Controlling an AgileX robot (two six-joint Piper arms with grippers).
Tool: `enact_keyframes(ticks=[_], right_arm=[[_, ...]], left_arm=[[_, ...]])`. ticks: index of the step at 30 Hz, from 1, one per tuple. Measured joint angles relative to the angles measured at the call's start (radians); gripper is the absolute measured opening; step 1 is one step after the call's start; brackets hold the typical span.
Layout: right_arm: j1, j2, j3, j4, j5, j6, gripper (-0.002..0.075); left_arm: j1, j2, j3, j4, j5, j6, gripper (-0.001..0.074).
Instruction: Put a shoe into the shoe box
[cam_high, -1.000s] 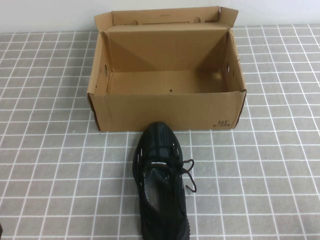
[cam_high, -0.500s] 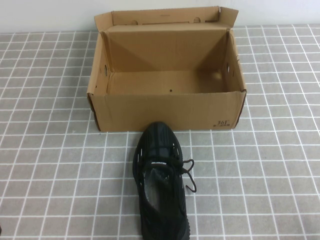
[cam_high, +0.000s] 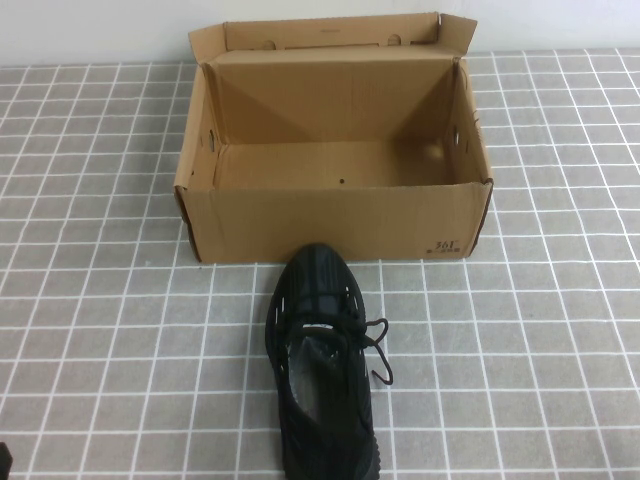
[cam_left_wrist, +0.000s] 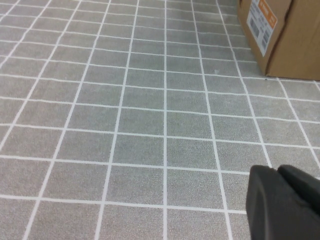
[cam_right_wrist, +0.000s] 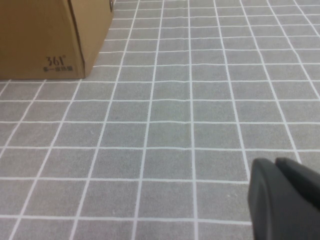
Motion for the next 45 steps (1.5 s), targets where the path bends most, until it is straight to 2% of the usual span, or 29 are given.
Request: enact_keyframes(ticks=[20,23,25,29,31,35,40,45], right_arm=[[0.000,0.000,0.000,0.000,0.000,0.000,-0.0016],[0.000,0.000,0.000,0.006,-0.053,0.000,-0.0016],[0.000,0.000,0.000,0.081,-0.144,0.000,-0.0016],[0.000,0.000,0.000,0.449,-0.287,0.000,-0.0016],[0.000,0.000,0.000,0.579,-0.344,0.000,-0.0016],[0.000,0.000,0.000,0.702,-0.407,0.000,-0.0016],[0.000,0.010,-0.090,0.737,-0.180,0.000,-0.0016],[0.000,0.220,-0.298,0.642,0.175,0.000,-0.0016]], left_arm=[[0.000,0.000,0.000,-0.002,0.000,-0.002,-0.0001],[0.000,0.000,0.000,-0.002,0.000,-0.002,-0.0001],[0.000,0.000,0.000,-0.002,0.000,-0.002,-0.0001],[0.000,0.000,0.000,-0.002,0.000,-0.002,-0.0001],[0.000,0.000,0.000,-0.002,0.000,-0.002,-0.0001],[0.000,0.000,0.000,-0.002,0.000,-0.002,-0.0001],[0.000,0.000,0.000,-0.002,0.001,-0.002,-0.0001],[0.000,0.000,0.000,-0.002,0.001,-0.002,-0.0001]])
